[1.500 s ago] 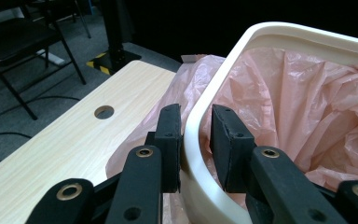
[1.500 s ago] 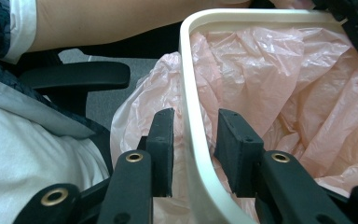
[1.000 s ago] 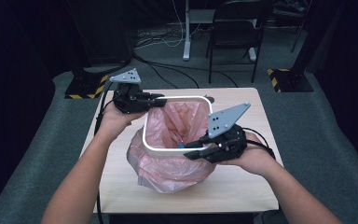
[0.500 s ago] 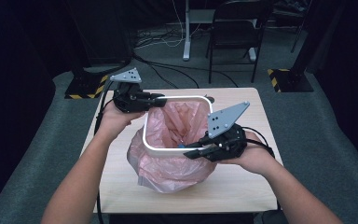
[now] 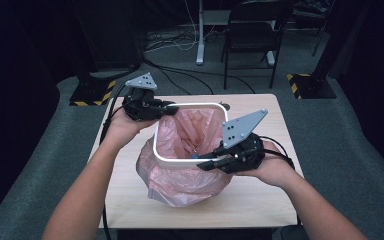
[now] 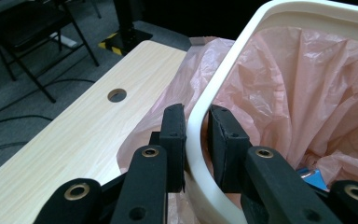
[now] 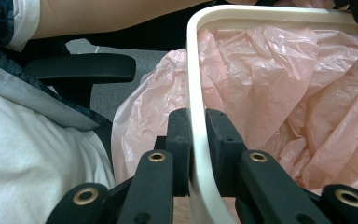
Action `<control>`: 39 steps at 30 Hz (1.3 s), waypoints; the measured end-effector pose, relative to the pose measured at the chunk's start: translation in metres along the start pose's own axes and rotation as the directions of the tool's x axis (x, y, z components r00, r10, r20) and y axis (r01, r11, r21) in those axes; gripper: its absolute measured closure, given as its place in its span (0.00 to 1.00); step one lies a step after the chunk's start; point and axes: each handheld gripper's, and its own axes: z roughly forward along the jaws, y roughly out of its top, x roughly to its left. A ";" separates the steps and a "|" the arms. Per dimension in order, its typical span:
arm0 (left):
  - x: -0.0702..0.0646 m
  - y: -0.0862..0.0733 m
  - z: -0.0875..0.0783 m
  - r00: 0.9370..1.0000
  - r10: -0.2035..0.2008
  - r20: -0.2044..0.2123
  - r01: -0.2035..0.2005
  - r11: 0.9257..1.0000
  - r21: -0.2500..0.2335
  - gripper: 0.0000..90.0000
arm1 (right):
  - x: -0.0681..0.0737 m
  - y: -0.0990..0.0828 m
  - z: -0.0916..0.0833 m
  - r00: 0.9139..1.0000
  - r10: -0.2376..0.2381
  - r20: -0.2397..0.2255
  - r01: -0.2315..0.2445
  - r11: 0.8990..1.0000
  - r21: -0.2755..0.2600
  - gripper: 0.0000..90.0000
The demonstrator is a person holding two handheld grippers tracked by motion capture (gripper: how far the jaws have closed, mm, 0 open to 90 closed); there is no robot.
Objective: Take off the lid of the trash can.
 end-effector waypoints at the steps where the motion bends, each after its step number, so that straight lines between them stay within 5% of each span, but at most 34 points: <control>1: 0.000 0.001 0.000 1.000 -0.004 0.000 0.004 1.000 0.006 0.85 | 0.000 0.000 0.000 1.000 0.002 -0.001 -0.002 1.000 0.000 0.89; 5: 0.002 0.000 0.001 1.000 -0.031 0.002 0.031 0.999 0.009 0.85 | -0.001 0.000 0.000 1.000 0.003 -0.001 -0.003 1.000 -0.001 0.89; 39: 0.001 0.009 -0.007 1.000 -0.017 0.012 0.017 1.000 -0.001 0.86 | 0.000 0.003 -0.004 1.000 -0.006 -0.008 0.006 1.000 -0.022 0.92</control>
